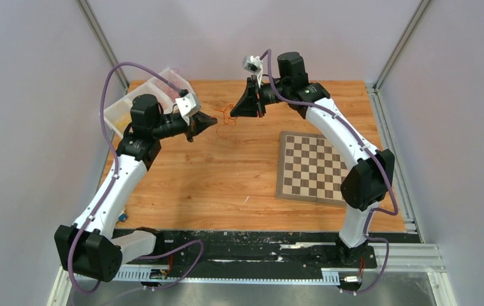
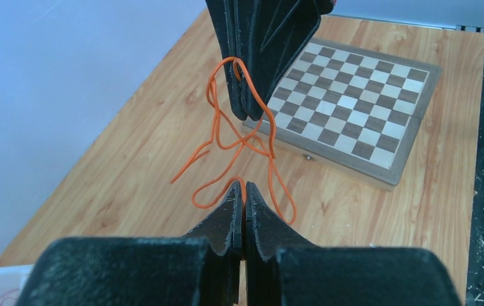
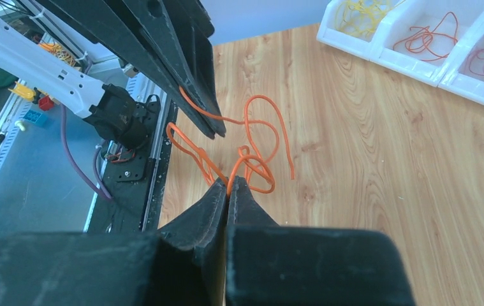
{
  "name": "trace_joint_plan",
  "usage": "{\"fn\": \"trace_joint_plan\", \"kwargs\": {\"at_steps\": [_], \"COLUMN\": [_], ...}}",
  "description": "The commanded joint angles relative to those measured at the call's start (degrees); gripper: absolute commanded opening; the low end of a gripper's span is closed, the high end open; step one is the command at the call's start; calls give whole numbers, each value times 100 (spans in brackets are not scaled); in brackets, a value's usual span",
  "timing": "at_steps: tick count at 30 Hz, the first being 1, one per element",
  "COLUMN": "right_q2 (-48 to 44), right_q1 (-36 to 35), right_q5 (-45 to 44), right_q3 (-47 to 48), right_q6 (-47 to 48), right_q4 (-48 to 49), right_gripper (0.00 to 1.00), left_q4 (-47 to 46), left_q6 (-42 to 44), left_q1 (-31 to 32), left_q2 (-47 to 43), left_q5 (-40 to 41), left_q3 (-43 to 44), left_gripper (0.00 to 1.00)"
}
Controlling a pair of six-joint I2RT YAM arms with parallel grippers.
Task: Untangle the cables
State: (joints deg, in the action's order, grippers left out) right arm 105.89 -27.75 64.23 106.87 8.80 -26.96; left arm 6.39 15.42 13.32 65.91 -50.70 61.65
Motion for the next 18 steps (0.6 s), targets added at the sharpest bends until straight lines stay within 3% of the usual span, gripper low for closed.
{"fn": "trace_joint_plan", "kwargs": {"at_steps": [1, 10, 13, 18], "right_q2": [-203, -298, -247, -137], "right_q1": [-169, -362, -409, -511], "right_q5": [194, -4, -7, -11], "right_q3": [-90, -383, -349, -251], "right_q6": [-11, 110, 114, 131], "right_q4": [298, 344, 358, 360], "right_gripper": [0, 5, 12, 11], "left_q4": [-248, -184, -255, -924], "left_q6": [-6, 2, -221, -1135], "left_q1": [143, 179, 179, 174], "left_q2": [112, -31, -14, 104], "left_q5": [-214, -597, -667, -692], "left_q3": [233, 251, 304, 297], "left_gripper": [5, 0, 0, 0]}}
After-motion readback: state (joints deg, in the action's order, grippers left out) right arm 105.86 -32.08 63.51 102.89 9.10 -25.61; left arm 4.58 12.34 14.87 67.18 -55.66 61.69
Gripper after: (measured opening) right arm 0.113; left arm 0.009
